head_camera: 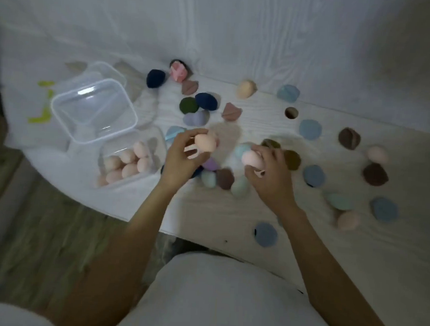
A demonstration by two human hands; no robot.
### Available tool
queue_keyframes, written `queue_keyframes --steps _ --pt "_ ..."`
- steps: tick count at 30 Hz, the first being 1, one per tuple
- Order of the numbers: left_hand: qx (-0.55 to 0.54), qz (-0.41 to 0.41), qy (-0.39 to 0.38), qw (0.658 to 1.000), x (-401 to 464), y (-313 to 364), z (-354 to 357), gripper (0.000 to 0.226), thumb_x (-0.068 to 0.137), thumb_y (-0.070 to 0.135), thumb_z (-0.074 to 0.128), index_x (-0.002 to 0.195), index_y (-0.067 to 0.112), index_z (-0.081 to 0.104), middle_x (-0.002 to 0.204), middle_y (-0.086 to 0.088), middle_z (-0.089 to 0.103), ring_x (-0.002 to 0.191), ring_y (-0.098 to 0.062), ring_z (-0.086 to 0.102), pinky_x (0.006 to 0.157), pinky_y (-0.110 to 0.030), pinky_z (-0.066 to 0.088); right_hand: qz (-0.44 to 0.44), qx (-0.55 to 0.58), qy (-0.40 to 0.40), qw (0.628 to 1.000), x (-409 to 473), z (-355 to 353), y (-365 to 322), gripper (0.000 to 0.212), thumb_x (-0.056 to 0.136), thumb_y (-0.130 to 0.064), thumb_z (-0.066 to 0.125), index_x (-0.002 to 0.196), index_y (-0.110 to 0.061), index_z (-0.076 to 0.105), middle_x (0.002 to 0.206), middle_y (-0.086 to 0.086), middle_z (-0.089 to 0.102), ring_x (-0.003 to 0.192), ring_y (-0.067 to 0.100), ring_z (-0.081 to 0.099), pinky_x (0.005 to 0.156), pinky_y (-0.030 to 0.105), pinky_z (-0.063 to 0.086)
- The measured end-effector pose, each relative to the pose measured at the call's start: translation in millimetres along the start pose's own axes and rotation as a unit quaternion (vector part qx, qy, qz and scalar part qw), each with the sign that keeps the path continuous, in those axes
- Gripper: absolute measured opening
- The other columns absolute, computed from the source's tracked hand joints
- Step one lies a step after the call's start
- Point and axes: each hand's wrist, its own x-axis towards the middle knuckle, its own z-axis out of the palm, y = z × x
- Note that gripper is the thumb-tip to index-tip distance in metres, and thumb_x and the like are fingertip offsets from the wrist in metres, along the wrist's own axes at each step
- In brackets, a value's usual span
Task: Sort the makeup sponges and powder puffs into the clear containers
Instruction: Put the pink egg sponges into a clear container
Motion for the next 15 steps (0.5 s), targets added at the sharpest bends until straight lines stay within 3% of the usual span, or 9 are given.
queue_keyframes --steps 3,7,10,12,15 --pt "0.106 -0.015 0.112 0.988 -36.7 -27.6 -78.0 0.043 0.077 0.019 0.074 0.114 0.032 0.056 0.112 0.012 0.055 0.094 0.001 0.054 0.076 -0.01 0.045 -0.03 0.031 -0.029 0.999 -1.9 46.0 -49.5 0.042 0.082 -0.016 0.067 0.121 -0.013 0.051 0.116 0.008 0.047 0.093 0.008 0.044 0.07 0.018 0.037" --pt "0.176 -0.02 0.226 0.958 -59.2 -62.2 -170.4 0.044 0.076 0.011 0.073 0.114 0.026 0.058 0.109 0.008 0.054 0.086 -0.003 0.055 0.071 -0.016 0.046 -0.058 0.059 -0.057 0.995 -2.8 100.9 -103.2 0.038 0.08 -0.013 0.069 0.114 -0.012 0.052 0.123 0.01 0.045 0.103 0.013 0.049 0.079 0.027 0.05" --pt "0.291 0.006 0.2 0.936 -48.1 -83.4 -209.1 0.041 0.074 0.005 0.068 0.111 0.022 0.061 0.109 0.003 0.056 0.093 -0.015 0.057 0.074 -0.027 0.047 -0.087 0.087 -0.058 0.991 -2.8 130.5 -128.8 0.038 0.077 -0.006 0.071 0.111 -0.012 0.055 0.116 0.008 0.046 0.099 0.015 0.051 0.079 0.034 0.054" --pt "0.35 0.033 0.149 0.924 -33.5 -90.7 -219.9 0.04 0.074 0.0 0.064 0.108 0.02 0.065 0.108 -0.001 0.06 0.096 -0.021 0.057 0.074 -0.029 0.046 -0.091 0.093 -0.049 0.99 -2.7 141.9 -141.9 0.038 0.077 -0.003 0.07 0.111 -0.012 0.055 0.116 0.006 0.045 0.1 0.013 0.051 0.081 0.026 0.052" --pt "0.422 0.055 0.116 0.897 -18.9 -96.9 -223.1 0.046 0.064 -0.011 0.061 0.1 0.016 0.07 0.1 -0.006 0.065 0.083 -0.03 0.059 0.063 -0.03 0.044 -0.078 0.106 -0.039 0.99 -0.9 149.5 -152.2 0.039 0.077 0.001 0.069 0.111 -0.013 0.055 0.116 0.002 0.044 0.1 0.016 0.051 0.074 0.006 0.045"
